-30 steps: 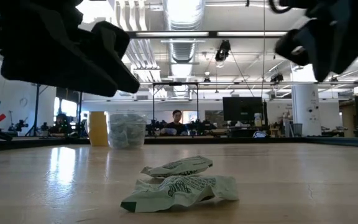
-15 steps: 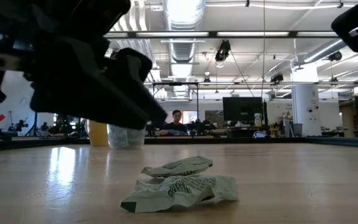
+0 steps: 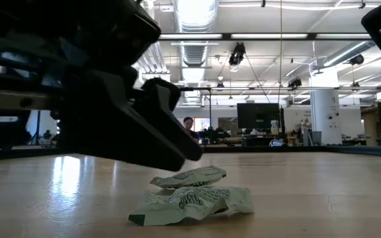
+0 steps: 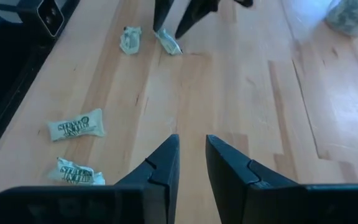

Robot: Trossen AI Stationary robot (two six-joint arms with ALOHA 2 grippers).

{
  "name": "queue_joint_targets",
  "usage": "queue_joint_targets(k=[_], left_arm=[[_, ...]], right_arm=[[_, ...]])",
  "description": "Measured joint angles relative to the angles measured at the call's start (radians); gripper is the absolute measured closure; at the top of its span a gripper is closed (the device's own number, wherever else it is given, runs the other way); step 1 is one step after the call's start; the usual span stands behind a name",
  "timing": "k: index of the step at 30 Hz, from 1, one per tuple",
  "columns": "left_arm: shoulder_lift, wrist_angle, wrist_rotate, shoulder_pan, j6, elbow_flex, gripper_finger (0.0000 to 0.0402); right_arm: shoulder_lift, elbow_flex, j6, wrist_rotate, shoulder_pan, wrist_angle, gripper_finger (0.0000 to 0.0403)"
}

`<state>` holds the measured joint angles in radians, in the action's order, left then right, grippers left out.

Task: Pick and place Stevia / Truvia into bins
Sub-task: Put the stevia packet into the transparent container

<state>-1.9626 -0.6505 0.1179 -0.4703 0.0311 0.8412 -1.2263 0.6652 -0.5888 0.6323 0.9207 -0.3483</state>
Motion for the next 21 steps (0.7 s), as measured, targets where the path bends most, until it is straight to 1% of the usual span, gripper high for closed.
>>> queue_joint_targets(k=[3, 6, 10, 14, 17, 21], left_arm=[[-0.029, -0.004, -0.034, 0.015, -0.011, 0.021, 0.0256], [-0.031, 0.011, -0.054, 0.027, -0.025, 0.021, 0.0256], [-0.032, 0.013, -0.056, 0.032, -0.026, 0.015, 0.0256], [-0.032, 0.048, -0.055, 0.034, -0.027, 0.017, 0.0257], [-0.031, 0.055, -0.056, 0.034, -0.029, 0.017, 0.0269], [-0.031, 0.059, -0.059, 0.034, -0.025, 0.017, 0.0304]], right_arm=[[0.0, 0.0, 0.0, 0.0, 0.0, 0.009, 0.0335], [0.0, 0.0, 0.0, 0.0, 0.0, 0.023, 0.0334], [0.0, -0.001, 0.001, 0.0, 0.0, 0.034, 0.0333], [0.0, -0.001, 0.002, 0.0, 0.0, 0.04, 0.0335], [0.0, -0.001, 0.005, 0.0, 0.0, 0.04, 0.0335], [0.0, -0.003, 0.005, 0.0, 0.0, 0.041, 0.0335]])
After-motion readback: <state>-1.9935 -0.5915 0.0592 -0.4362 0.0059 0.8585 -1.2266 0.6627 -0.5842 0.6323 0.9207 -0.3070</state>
